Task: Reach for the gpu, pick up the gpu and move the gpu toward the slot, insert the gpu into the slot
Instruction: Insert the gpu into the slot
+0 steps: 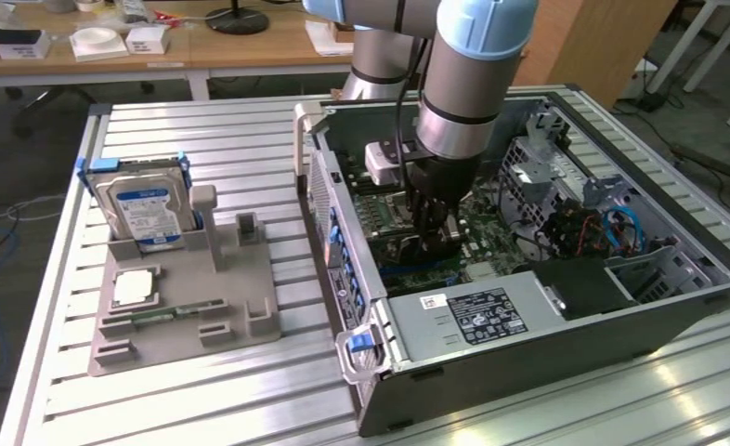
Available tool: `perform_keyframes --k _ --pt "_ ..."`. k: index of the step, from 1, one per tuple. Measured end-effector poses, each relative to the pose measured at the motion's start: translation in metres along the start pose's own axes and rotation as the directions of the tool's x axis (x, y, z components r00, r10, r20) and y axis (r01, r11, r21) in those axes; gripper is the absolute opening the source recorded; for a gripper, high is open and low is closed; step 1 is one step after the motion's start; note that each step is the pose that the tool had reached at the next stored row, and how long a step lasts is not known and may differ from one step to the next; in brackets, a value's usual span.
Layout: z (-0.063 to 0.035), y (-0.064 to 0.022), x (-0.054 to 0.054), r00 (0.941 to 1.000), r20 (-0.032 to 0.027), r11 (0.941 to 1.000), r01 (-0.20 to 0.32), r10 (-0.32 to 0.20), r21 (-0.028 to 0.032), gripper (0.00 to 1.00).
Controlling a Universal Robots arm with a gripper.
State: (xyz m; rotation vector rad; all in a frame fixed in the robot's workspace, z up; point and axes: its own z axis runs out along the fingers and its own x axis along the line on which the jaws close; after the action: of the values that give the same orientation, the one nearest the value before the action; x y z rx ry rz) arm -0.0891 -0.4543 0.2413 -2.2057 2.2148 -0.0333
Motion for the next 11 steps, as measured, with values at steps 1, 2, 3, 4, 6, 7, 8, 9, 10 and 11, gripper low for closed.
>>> perform_keyframes --k 1,2,3,4,6,7,8,9,10,11 --pt "0.0000 0.0000 0.0000 1.0000 0.0000 1.0000 0.000 0.000 0.0000 0.26" --pt "0.0000 0.0000 0.0000 1.0000 0.0000 1.0000 0.000 0.000 0.0001 0.26" --pt "0.0000 0.0000 0.0000 1.0000 0.0000 1.0000 0.000 0.000 0.0000 0.26" --pt "0.0000 0.0000 0.0000 1.0000 0.0000 1.0000 0.000 0.000 0.0000 0.26" --pt "0.0000 0.0001 0.0000 1.0000 0.0000 1.0000 0.000 0.000 0.0000 0.26" --pt "0.0000 0.0001 0.0000 1.0000 0.0000 1.0000 0.000 0.000 0.0000 0.26" --pt "0.0000 0.0001 0.0000 1.0000 0.0000 1.0000 0.000 0.000 0.0000 0.26" --pt "0.0000 0.0001 0.0000 1.0000 0.0000 1.0000 0.000 0.000 0.0000 0.26" --pt "-0.0002 0.0001 0.0000 1.0000 0.0000 1.0000 0.000 0.000 0.0001 0.26" --pt "-0.0009 0.0001 0.0001 1.0000 -0.0001 1.0000 0.000 0.000 0.0000 0.26"
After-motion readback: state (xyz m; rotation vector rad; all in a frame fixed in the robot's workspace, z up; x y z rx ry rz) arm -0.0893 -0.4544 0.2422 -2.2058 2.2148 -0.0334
